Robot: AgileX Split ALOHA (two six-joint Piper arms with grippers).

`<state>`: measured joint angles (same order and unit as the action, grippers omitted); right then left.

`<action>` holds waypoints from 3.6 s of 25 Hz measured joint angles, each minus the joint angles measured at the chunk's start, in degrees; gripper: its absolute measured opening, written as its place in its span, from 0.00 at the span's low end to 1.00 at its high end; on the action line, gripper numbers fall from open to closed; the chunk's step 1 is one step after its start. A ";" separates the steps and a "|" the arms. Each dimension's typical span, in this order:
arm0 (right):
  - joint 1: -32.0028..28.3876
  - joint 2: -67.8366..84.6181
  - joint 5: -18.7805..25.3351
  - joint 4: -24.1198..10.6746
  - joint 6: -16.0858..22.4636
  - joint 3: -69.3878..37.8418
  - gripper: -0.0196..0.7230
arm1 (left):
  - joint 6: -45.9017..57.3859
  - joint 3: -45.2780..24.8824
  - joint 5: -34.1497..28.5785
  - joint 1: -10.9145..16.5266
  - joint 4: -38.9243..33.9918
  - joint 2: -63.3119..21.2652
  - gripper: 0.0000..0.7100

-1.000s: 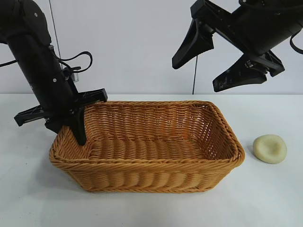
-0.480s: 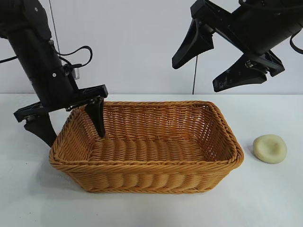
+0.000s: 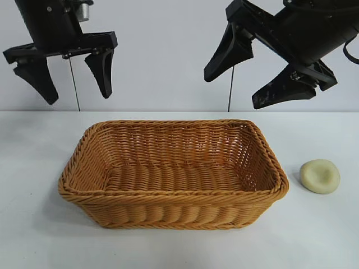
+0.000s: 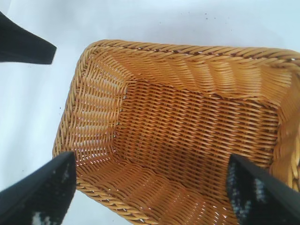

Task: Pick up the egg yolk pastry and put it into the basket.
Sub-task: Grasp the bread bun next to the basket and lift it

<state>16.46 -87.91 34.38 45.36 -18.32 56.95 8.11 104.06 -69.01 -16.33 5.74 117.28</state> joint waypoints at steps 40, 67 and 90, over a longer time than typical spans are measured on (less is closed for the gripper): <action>0.00 0.00 0.01 -0.10 0.00 0.00 0.87 | -6.15 -52.24 -0.40 14.65 -2.64 -55.97 0.93; 0.00 0.00 0.07 -0.43 0.17 0.13 0.87 | -6.20 -75.59 7.70 14.65 -2.64 -117.40 0.93; -15.74 -3.36 13.32 -36.38 20.91 8.55 0.87 | -6.20 -75.70 7.70 14.65 -2.64 -117.44 0.93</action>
<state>0.72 -91.27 47.70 8.98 2.59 65.51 1.92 28.37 -61.31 -1.68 3.10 -0.16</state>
